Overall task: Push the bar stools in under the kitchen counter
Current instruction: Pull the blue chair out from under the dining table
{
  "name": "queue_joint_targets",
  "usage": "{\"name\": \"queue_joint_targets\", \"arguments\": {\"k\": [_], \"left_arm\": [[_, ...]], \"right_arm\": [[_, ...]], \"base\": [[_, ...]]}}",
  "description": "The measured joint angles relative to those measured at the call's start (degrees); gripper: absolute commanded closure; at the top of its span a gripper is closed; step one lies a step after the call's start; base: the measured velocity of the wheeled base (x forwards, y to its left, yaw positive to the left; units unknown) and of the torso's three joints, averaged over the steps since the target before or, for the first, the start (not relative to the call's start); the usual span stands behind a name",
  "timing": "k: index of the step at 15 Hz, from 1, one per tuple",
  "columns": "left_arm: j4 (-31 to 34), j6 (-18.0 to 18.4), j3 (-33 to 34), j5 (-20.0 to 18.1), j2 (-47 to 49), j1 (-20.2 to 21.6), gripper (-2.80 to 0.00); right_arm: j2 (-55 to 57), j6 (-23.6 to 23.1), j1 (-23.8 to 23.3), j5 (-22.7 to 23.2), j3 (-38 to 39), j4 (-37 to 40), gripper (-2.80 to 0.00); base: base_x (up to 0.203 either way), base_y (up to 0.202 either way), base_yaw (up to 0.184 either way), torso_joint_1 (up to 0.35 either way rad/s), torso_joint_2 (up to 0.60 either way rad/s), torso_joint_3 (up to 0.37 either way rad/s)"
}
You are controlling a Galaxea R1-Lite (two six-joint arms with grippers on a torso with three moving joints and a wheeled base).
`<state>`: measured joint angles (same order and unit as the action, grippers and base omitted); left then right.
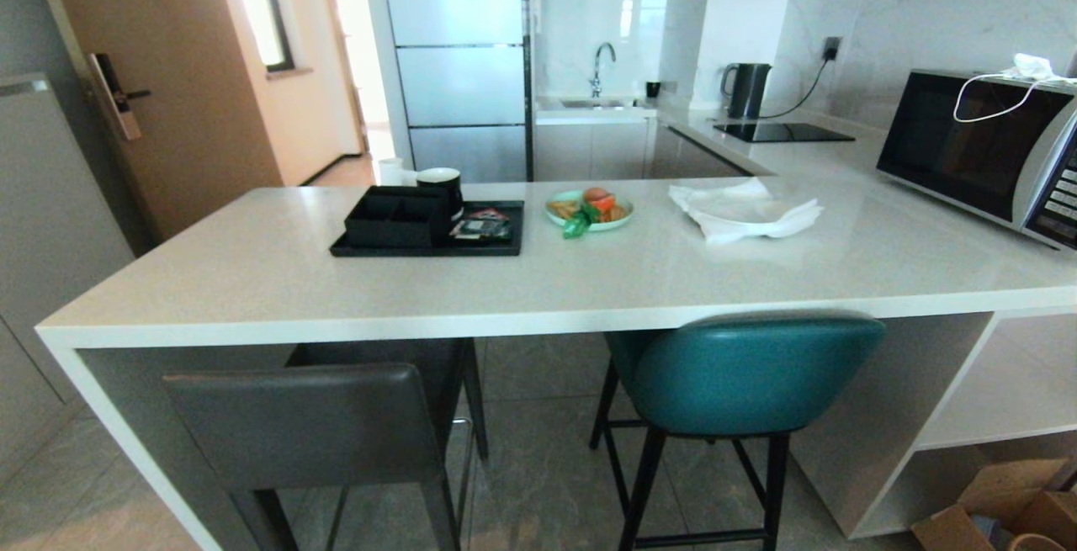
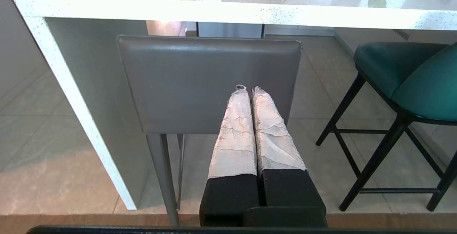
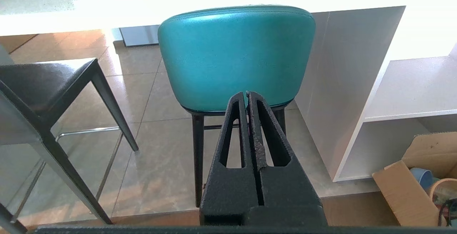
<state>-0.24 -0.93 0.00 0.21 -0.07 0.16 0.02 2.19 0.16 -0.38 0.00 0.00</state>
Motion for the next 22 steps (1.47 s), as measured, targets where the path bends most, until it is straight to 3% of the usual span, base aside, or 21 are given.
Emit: {"name": "queue_joint_targets", "arguments": {"k": [8,22], "left_arm": [[-0.3,0.8,0.0,-0.1,0.0,0.0,0.00],[-0.2,0.5,0.0,-0.1,0.0,-0.2,0.00]], "right_arm": [[0.0,0.0,0.0,0.0,0.0,0.0,0.00],[0.0,0.1,0.1,0.0,0.0,0.0,0.00]], "base": [[0.000,0.000,0.000,-0.017,0.04,0.020],[0.000,0.000,0.000,-0.201,0.48,0.272]]}}
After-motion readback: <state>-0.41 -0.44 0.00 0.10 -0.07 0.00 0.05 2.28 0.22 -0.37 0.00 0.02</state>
